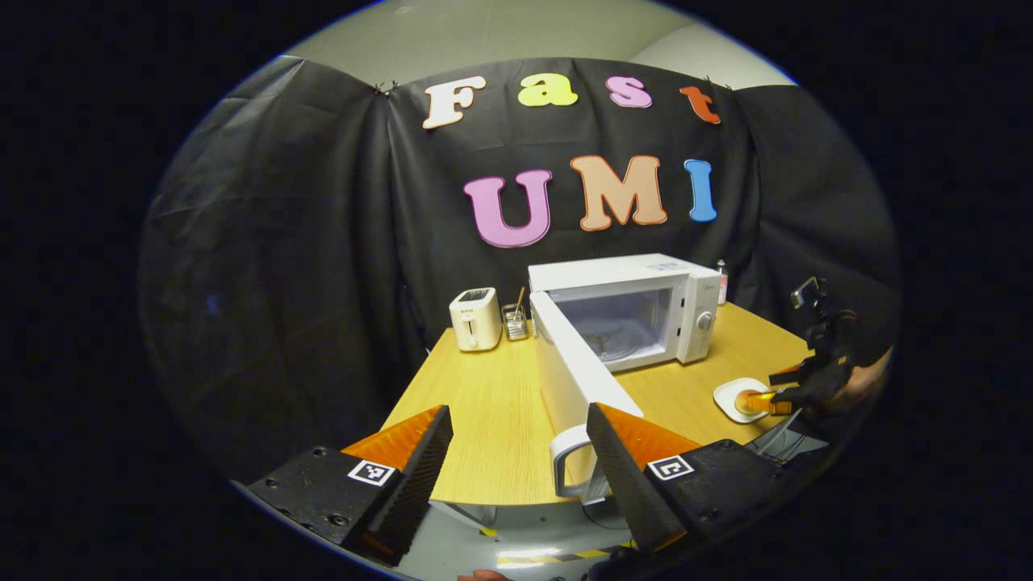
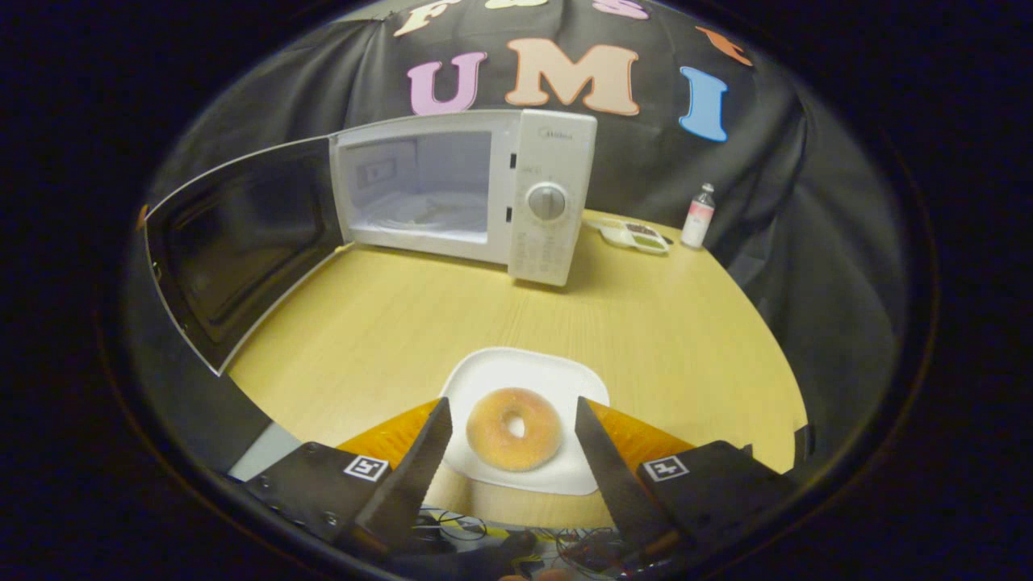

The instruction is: Open the microwave oven with the left hand, put the food in, and close the microwave oven.

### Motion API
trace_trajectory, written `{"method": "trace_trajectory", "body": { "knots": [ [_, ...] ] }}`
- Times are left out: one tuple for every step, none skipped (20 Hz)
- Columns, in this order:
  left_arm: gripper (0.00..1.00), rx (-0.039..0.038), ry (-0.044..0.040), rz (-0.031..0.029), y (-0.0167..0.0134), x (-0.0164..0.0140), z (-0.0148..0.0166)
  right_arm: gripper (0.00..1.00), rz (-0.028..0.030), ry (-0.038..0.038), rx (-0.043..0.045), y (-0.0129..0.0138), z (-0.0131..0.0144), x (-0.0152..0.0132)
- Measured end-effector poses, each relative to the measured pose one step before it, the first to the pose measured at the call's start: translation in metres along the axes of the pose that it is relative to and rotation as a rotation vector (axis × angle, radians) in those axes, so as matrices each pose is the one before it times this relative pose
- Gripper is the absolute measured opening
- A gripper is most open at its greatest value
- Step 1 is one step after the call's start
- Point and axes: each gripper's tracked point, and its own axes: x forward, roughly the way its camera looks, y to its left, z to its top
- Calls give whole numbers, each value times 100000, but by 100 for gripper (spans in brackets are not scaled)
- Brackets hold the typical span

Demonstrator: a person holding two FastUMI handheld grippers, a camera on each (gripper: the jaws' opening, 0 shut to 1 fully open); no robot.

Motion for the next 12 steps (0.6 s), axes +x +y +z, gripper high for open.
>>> {"method": "trace_trajectory", "body": {
  "knots": [
    [98,-2914,-1148,-1350,-778,288,622,99,192,1231,210,71,-468,536],
    [98,-2220,-1838,-271,-600,1,579,98,-136,1469,-779,-10,-455,542],
    [98,-1227,-2887,294,-590,56,943,98,-270,1323,-1100,150,-439,389],
    [98,-1061,-2574,82,-459,56,895,98,199,715,-753,142,-275,343],
    [98,-665,-1808,30,-475,230,620,98,57,1347,-638,158,-474,330],
    [98,-497,-1013,-520,-455,189,482,99,1112,907,170,72,-249,104],
    [98,65,-971,-271,-282,53,372,99,163,-1582,1263,66,262,452],
    [98,317,-915,459,-12,31,418,97,736,1419,950,43,-214,-78],
    [100,-193,-1061,859,183,87,283,98,1719,1538,2548,321,-182,67],
    [98,-524,-912,939,110,91,276,92,737,1632,2906,-85,-146,160],
    [100,-621,-503,1467,207,109,71,84,682,2271,2420,17,-20,60],
    [97,-731,72,1798,335,254,-55,82,-575,1053,1560,-254,170,466]
  ]
}}
